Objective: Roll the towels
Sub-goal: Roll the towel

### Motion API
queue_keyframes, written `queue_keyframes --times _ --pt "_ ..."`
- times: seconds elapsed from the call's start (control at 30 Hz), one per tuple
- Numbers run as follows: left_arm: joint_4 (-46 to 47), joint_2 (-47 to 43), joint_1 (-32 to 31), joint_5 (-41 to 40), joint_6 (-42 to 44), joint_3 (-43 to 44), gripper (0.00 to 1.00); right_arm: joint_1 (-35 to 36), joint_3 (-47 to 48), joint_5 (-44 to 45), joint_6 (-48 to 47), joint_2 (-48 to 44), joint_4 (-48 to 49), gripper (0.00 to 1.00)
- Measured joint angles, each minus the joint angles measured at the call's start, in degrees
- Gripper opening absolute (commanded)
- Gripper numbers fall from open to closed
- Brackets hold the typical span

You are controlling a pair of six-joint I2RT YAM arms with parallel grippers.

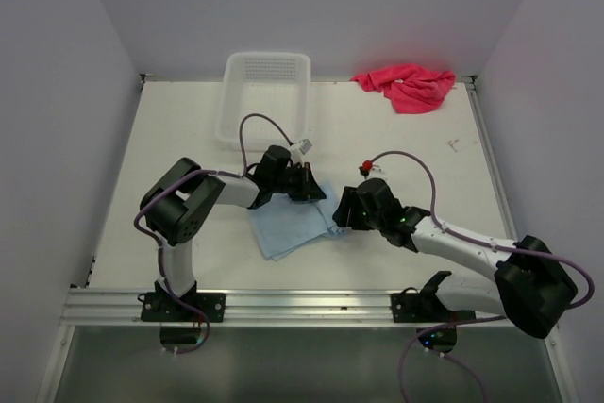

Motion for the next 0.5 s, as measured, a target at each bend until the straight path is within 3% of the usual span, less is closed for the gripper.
queue_keyframes --times 0.23,0.33,0.5 --pt "0.37 -0.11 0.07 -0.02 -0.02 -0.31 0.00 -0.02 -0.46 -3.28 1.09 5.16 4.07 0.49" --pt "0.39 -0.11 0.07 -0.02 -0.04 -0.31 0.00 -0.02 -0.81 -3.74 1.20 7.32 5.62 0.41" --pt "0.37 -0.11 0.07 -0.02 -0.13 -0.31 0.00 0.02 -1.64 -4.37 1.03 9.20 8.20 0.17"
